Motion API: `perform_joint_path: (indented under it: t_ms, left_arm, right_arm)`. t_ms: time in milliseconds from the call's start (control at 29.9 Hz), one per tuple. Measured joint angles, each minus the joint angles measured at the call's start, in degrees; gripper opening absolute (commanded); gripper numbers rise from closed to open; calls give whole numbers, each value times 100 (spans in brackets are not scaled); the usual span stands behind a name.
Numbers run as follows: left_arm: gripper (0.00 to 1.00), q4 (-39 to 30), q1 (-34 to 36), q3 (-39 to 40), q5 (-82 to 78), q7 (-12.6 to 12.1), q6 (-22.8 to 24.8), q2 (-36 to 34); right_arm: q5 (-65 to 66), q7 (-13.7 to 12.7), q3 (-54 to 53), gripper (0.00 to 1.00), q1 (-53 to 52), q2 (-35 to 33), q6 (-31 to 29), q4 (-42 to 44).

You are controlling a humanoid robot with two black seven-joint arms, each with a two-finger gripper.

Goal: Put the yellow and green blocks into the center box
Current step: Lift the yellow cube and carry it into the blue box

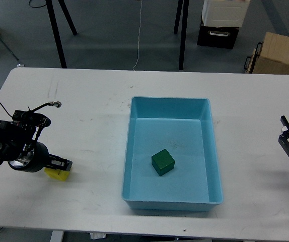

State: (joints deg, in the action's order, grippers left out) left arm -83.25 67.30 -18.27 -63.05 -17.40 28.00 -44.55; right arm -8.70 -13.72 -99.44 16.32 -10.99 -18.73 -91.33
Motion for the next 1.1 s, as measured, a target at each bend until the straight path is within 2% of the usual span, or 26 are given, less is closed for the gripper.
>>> perform_joint_path:
  t_ms: [134,267,434,535,668,936,1003,1103]
  left_arm:
    - [2,-101,181,308,55,-40,1,-85]
    - [2,-123,1063,497,416,-26,1,59]
    - [2,112,2408,213,1304,-14,0,1016]
    - [3,418,2718,-97,1424,-10,1,1858]
    - [3,855,2730,-241,1446,-9,0,2824]
    - [6,1338,2274,-250,1457,-16,0,3936]
    - [13,1445,2141,-247,1461,-18,0,4182]
    - [35,1578,1986,-246,1462,-16,0,4394]
  right_arm:
    - [3,0,34,99,3,0,-1,-20]
    - [17,-1,93,99,3,0,-1,-20]
    - [27,-1,139,99,-4,-10,9,-20]
    - [29,-1,139,99,-2,-46,16,-20]
    - [30,-1,118,99,3,-76,23,-2]
    - [35,-1,118,99,12,-79,28,10]
    - [35,0,120,99,16,-79,28,11]
    - [35,0,96,99,40,-94,34,11]
